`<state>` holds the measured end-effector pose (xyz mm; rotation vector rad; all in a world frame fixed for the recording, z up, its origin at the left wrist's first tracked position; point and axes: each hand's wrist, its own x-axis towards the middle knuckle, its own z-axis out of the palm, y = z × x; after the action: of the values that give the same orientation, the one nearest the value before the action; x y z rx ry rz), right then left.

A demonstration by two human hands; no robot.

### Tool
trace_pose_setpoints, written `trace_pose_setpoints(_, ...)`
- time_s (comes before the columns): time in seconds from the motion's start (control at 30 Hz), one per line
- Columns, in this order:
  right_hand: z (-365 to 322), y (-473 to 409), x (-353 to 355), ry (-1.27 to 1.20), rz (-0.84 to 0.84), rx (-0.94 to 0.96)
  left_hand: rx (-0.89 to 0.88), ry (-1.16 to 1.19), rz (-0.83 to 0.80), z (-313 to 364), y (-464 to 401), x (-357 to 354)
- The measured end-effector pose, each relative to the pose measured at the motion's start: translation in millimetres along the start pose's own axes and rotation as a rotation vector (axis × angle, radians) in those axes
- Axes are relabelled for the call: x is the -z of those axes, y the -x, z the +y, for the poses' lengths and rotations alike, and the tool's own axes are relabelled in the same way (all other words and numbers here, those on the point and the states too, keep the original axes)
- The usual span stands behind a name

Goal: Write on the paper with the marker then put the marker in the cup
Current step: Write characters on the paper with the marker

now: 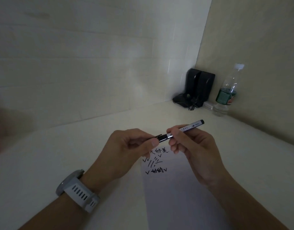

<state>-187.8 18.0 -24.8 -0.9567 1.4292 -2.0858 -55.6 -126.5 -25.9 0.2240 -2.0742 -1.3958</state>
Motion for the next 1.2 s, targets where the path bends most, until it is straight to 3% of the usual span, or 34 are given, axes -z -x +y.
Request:
trace_pose_setpoints(0.13,-4.8,-10.2,31.4,-0.1,0.31,-0.014,0.073,-0.075,0.028,-3.1,1.8,17.0)
trace_pose_setpoints(0.2,-4.6,-11.5,43.5,-0.084,0.38,-0.052,0.081,-0.141,0.059,-6.3,1.3,22.4)
trace_pose_setpoints(0.37,10.2,-12.7,34.9,0.012,0.349,-0.18,0.105,-0.254,0.079,-13.0,0.2,8.0)
trace_pose_setpoints(0.53,-1.1,-15.8,28.8,0.11,0.33,-0.218,0.254,-0.336,0.033,-15.5,2.4,-4.3)
trace_pose_setpoints(0.77,-10.4,-20.6,17.2,0.395,0.124,-0.273,0.124,-0.614,0.054,-31.3,-6.7,0.4)
trace_pose_setpoints(1.2,30.6,-7.3,27.4,0.611,0.154,-0.131,0.003,-0.698,0.046,-40.0,-10.2,-2.6)
